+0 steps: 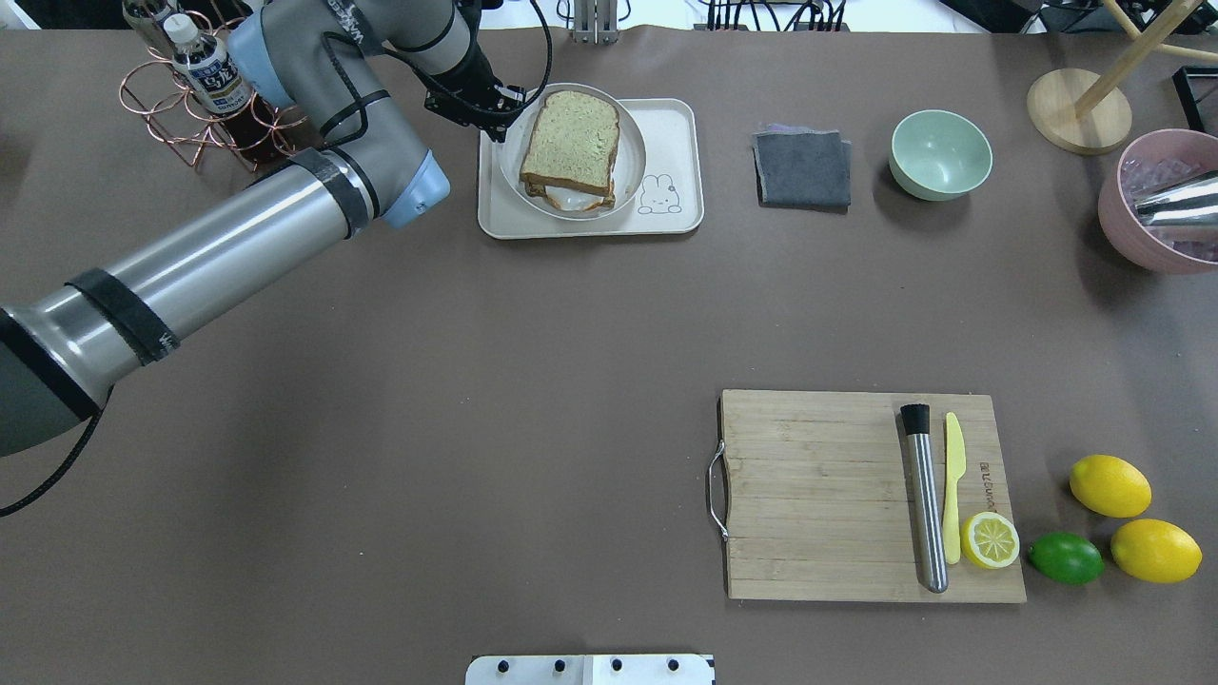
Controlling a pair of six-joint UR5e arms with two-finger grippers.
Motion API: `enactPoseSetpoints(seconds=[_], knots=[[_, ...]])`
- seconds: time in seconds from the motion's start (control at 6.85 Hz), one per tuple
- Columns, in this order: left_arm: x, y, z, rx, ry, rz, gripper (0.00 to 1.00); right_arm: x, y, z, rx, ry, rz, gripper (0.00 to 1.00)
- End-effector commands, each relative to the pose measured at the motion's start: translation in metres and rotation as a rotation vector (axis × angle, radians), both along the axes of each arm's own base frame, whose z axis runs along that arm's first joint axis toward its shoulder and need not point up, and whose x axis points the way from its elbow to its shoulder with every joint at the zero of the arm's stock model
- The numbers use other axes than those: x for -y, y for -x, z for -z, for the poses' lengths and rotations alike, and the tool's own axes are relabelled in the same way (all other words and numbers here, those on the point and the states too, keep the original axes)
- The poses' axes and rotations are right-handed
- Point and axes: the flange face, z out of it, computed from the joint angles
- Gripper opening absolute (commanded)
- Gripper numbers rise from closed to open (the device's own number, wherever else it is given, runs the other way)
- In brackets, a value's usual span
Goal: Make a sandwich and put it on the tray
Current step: 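Lower the plate onto the tray and open the left gripper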
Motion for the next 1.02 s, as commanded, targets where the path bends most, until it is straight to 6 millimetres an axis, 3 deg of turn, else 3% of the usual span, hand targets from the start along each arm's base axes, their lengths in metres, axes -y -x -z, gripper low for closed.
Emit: enactPoseSetpoints(seconds=[0.0,0.15,0.44,0.58,0.73,0.88], knots=[[-0.005,-0.027,0.014,0.016,-0.02,0.0,0.0,-0.001,0.0,-0.001,0.0,0.002,-0.001,1.0],[-0.008,-0.033,0.015,0.024,-0.032,0.01,0.0,-0.001,0.0,-0.005,0.0,0.011,-0.001,1.0],[-0.006,-0.025,0.012,0.02,-0.077,0.053,0.98,-0.002,0.0,-0.01,0.002,0.02,0.001,1.0],[-0.01,-0.012,0.006,0.006,-0.089,0.066,0.98,-0.003,0.0,-0.015,0.002,0.029,0.001,1.0],[-0.029,0.005,-0.011,-0.013,-0.099,0.073,0.98,-0.004,0.0,-0.018,0.002,0.035,0.002,1.0],[-0.065,0.035,-0.015,-0.046,-0.083,0.089,0.98,-0.004,0.0,-0.018,0.002,0.035,0.002,1.0]])
